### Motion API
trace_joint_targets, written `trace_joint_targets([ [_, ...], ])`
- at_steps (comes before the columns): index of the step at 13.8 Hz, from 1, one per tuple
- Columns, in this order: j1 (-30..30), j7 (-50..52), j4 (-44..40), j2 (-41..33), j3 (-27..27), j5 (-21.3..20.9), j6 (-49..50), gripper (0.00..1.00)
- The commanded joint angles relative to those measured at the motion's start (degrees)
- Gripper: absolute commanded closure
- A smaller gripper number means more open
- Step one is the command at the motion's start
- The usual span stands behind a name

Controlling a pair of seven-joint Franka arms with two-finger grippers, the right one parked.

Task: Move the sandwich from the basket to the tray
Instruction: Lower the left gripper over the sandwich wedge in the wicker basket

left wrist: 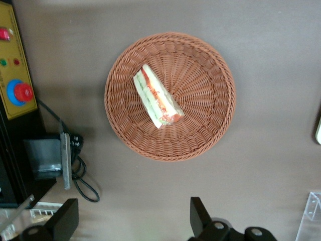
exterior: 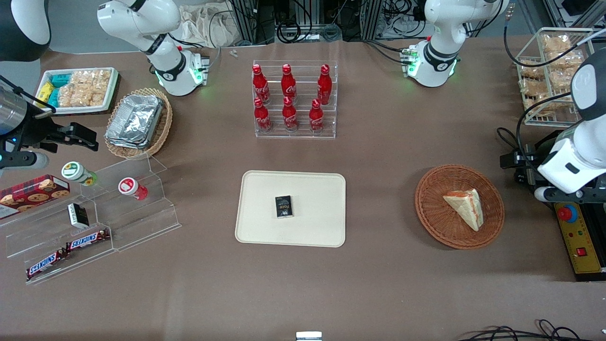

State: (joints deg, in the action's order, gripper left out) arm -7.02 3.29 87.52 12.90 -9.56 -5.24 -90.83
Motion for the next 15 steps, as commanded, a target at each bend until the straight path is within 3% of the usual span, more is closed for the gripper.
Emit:
trace_joint_targets([
  [1,-0.79,8.89,3.42,1.33,0.41,-0.3,-3.79,0.0],
  [5,-1.77,23.64,14.85,1.51,0.5,0.84,-19.96,0.0],
  [8,-1.42,41.5,16.37,6.33,0.41,0.23,-27.89,0.0],
  [15,-1.77,42.32,24.1,9.77,0.59,-0.21,-38.02,0.0],
])
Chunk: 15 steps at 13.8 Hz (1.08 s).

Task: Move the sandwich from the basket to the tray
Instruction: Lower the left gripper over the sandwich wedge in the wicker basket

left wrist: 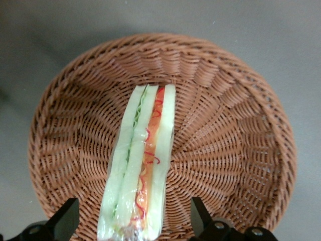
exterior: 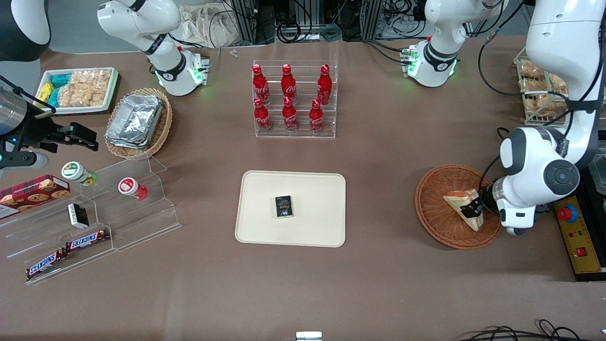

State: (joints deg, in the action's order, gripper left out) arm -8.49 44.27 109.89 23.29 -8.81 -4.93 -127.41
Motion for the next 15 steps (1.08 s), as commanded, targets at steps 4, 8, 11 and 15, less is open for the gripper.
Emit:
trace_joint_targets([
  [4,-0.21,1.78,1.82,1.66,-0.07,-0.52,-1.7,0.0],
  [8,-0.21,7.93,0.86,4.04,-0.06,-0.6,-4.6,0.2],
  [11,-0.21,10.39,0.5,3.43,-0.06,-0.78,-4.43,0.94],
  [15,-0.3,11.02,-0.46,-0.68,-0.15,-0.87,-1.64,1.0],
])
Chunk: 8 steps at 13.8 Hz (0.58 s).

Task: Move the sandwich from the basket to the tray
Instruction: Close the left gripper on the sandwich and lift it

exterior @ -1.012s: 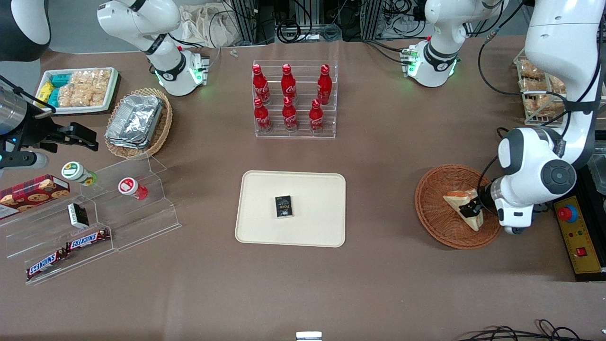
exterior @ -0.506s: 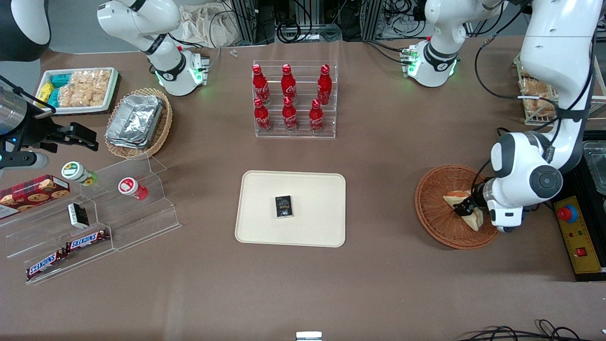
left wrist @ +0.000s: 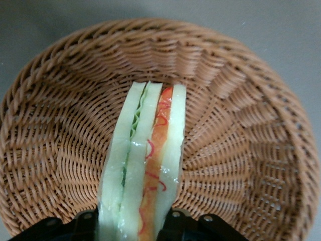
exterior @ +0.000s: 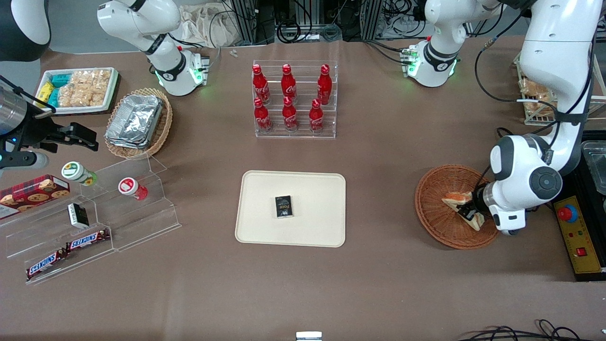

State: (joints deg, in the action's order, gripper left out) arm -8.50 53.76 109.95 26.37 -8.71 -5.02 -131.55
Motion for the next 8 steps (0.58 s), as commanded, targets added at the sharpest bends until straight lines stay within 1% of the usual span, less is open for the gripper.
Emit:
trace_joint_targets([
  [1,-0.2,1.44,-2.7,-4.39,-0.34,-0.78,5.75,1.0],
  [4,0.42,1.0,-14.81,-4.57,-1.13,-0.17,21.29,1.0],
  [6,0.68,1.26,-22.9,-3.78,-4.63,-0.16,30.0,1.0],
  [7,0.77,1.09,-25.9,-3.17,-6.3,-0.16,33.0,1.0],
  [8,0.94,1.09,-28.02,-2.82,-9.01,-0.34,33.81,1.0],
])
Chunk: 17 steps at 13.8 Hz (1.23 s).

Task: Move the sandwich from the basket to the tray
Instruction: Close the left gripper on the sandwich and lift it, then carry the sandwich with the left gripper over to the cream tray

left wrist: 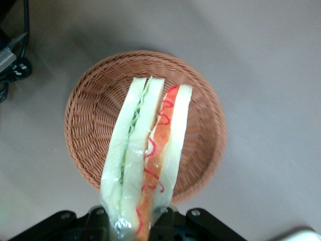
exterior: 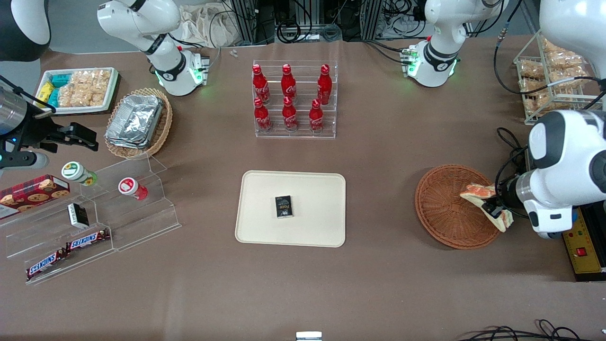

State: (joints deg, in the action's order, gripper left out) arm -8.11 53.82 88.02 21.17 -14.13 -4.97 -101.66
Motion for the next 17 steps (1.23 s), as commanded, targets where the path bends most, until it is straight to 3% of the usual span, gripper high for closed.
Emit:
trace_joint_targets([
  [1,0.64,0.76,-6.97,3.0,-6.4,-0.56,3.75,1.0],
  [4,5.01,-4.68,-10.3,8.6,-12.4,-0.56,0.87,1.0],
  [6,12.13,-4.6,-13.91,15.01,-12.06,-1.7,-2.82,1.0],
  [9,17.68,-5.04,-14.36,21.97,-12.14,-4.51,-8.88,1.0],
  [14,23.4,-4.34,-14.63,29.36,-11.88,-11.18,-17.84,1.0],
  [17,24.28,-3.46,-14.71,31.04,-11.88,-12.16,-19.8,1.0],
])
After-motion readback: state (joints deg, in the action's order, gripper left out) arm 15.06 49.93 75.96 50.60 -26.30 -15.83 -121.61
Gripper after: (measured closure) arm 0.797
